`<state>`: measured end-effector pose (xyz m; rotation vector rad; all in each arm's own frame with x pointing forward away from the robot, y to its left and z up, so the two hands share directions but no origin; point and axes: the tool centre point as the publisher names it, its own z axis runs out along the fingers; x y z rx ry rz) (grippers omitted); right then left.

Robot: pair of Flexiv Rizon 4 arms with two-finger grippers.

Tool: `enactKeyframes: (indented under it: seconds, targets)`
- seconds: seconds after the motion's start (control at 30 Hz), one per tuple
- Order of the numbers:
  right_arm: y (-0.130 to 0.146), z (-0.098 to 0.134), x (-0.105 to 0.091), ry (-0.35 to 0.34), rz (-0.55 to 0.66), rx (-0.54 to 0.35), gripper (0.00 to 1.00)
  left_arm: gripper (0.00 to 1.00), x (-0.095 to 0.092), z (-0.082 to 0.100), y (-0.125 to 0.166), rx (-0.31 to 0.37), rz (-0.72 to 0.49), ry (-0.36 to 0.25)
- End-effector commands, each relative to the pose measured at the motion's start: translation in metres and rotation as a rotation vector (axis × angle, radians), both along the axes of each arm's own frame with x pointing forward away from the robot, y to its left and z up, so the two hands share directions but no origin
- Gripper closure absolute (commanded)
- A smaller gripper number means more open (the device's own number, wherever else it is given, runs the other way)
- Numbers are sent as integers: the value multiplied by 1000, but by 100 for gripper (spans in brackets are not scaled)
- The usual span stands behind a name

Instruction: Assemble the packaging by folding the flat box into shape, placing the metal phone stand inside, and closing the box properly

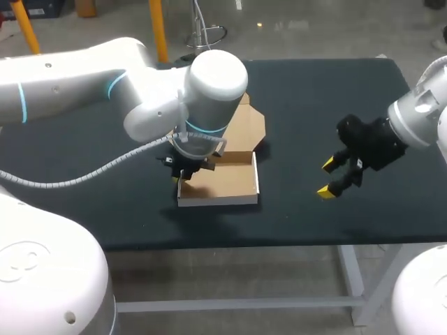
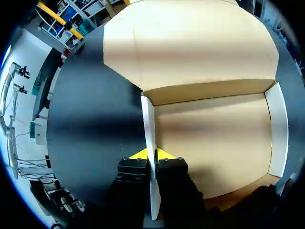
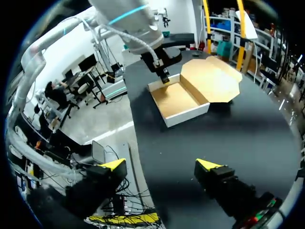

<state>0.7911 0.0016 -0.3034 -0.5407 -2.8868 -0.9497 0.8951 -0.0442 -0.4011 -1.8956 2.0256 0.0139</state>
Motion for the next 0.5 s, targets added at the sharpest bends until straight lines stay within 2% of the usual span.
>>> enactKeyframes:
  seconds: [0.03,0.17,0.2,0.3,0.37,0.47,0.5]
  targets:
    - [0,1,1,4,1,3,0,100,-3,0,5,-54,-7,-11]
    - [0,0,2,9,2,4,0,100,-5,3,5,-106,-6,6]
    - [0,0,2,10,2,4,0,92,-5,3,5,-117,-2,14]
    - [2,0,3,13,2,3,0,93,-5,3,5,-136,9,18]
    - [2,0,3,15,3,3,0,78,-5,4,5,-145,6,20]
    - [3,0,3,19,3,3,0,63,-6,5,5,-169,-5,7]
    - [3,0,3,20,3,3,0,60,-6,6,4,-174,-8,5]
